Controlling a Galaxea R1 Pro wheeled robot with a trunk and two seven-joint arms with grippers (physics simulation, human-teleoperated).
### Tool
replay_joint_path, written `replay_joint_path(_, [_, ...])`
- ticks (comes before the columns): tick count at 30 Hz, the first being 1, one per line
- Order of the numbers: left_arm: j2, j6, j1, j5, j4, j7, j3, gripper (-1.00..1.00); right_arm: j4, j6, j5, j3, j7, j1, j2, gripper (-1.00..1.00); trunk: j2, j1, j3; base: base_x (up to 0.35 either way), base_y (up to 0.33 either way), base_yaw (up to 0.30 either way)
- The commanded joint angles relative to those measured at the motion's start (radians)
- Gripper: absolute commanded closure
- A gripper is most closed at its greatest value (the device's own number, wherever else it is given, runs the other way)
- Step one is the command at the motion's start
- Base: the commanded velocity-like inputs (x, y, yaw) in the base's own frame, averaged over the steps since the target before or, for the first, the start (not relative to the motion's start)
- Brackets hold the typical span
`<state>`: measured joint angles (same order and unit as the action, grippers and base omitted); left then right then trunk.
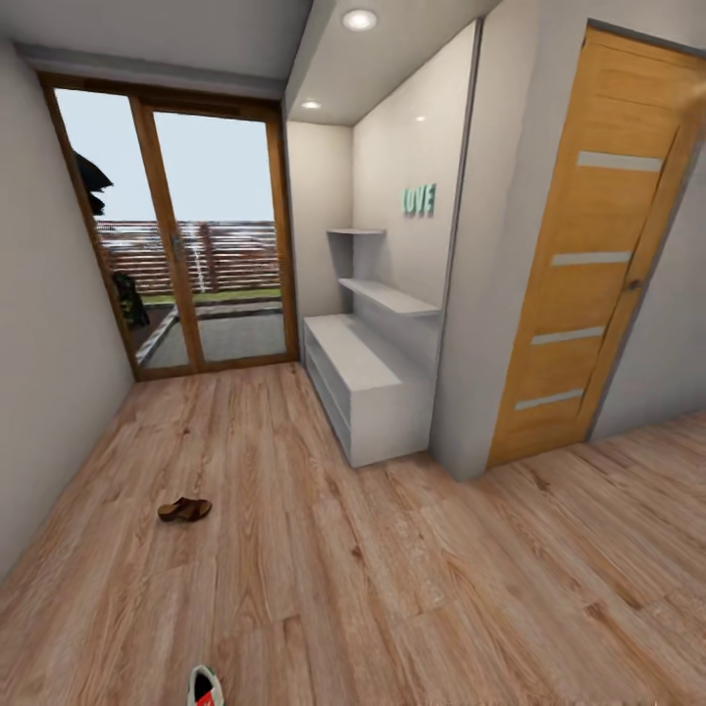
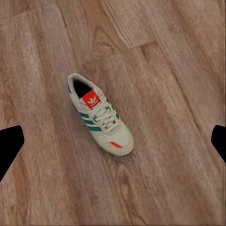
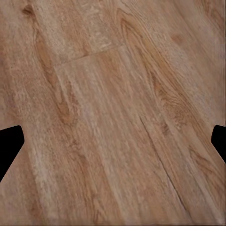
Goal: Pick up the two gym shoes and the two sandals from the corridor floor and place them onto the hallstand (shoe rack) in the corridor, making sure they are on the rack and not on the floor. Arrange them so the two gym shoes are next to each other and the two sandals are next to each other.
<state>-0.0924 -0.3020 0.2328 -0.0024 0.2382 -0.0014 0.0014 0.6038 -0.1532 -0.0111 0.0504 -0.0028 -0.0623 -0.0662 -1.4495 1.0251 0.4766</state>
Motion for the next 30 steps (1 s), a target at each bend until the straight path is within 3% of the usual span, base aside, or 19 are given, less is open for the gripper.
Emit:
replay_joint_path(1, [0.0,-0.003,0.0,0.0,0.0,0.0,0.0,-1.0,-0.001,-0.003,-0.001,0.0,0.0,-0.001,0.0,-1.0,-0.001,0.0,0.001,0.0,0.0,-0.3])
replay_joint_path(23, [0.0,-0.003,0.0,-0.001,0.0,0.0,0.0,-1.0,-0.001,-0.003,-0.001,0.0,0.0,-0.001,0.0,-1.0,-0.001,0.0,0.001,0.0,0.0,-0.299])
replay_joint_path(30, [0.0,-0.003,0.0,-0.001,0.0,0.0,0.0,-1.0,-0.001,-0.003,0.001,-0.001,0.0,-0.001,0.0,-1.0,-0.001,0.0,0.001,0.0,0.0,-0.123])
